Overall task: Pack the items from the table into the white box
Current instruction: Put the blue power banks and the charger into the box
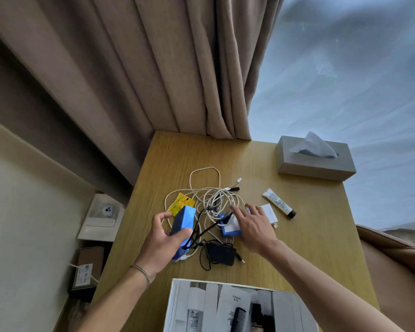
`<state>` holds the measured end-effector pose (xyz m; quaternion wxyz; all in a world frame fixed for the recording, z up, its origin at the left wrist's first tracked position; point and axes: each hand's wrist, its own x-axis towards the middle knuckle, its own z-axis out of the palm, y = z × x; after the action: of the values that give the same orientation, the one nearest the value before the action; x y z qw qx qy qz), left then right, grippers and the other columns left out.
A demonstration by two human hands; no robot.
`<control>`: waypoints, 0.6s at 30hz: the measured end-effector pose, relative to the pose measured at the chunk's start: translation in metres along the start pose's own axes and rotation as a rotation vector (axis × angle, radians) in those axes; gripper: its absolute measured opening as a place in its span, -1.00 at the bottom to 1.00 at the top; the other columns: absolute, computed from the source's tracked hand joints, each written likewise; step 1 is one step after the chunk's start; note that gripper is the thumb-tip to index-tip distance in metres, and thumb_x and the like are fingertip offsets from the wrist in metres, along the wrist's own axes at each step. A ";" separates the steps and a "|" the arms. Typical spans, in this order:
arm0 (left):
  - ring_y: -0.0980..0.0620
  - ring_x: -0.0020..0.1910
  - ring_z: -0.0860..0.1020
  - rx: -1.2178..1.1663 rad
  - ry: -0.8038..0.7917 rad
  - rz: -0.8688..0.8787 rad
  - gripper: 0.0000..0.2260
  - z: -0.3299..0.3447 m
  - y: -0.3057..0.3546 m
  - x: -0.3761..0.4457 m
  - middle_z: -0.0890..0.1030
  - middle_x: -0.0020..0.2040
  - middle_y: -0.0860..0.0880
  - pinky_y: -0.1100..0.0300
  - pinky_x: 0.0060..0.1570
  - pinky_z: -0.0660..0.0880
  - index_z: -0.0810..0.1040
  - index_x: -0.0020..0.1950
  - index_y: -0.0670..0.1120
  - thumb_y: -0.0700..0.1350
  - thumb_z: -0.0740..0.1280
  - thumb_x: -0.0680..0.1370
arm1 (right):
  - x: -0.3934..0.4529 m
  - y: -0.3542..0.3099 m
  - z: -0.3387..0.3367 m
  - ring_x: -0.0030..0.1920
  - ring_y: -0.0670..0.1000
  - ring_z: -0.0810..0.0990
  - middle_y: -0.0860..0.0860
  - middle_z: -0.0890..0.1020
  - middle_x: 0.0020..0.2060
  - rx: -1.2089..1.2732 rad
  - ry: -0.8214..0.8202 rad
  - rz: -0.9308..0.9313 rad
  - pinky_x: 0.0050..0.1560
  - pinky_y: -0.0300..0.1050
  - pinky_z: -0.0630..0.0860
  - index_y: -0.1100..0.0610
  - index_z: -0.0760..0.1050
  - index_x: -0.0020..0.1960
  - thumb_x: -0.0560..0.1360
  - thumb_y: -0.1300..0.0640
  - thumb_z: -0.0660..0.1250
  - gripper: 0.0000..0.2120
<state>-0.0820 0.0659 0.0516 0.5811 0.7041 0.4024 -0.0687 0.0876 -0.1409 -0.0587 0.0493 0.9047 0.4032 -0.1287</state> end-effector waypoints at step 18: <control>-0.01 -0.32 0.65 -0.075 0.085 0.045 -0.63 -0.010 -0.010 -0.027 0.62 -0.17 -0.10 0.19 -0.41 0.56 0.29 0.32 0.11 0.00 0.36 0.59 | -0.020 0.032 -0.063 -0.14 -0.04 0.61 0.12 0.68 0.01 1.122 -0.241 0.162 -0.12 -0.20 0.49 -0.17 0.45 0.29 0.30 -0.16 0.42 -0.44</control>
<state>-0.1100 0.0619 0.0622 0.5907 0.6931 0.4130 -0.0104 0.1105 -0.1642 0.0073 -0.3825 0.7994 0.1941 -0.4207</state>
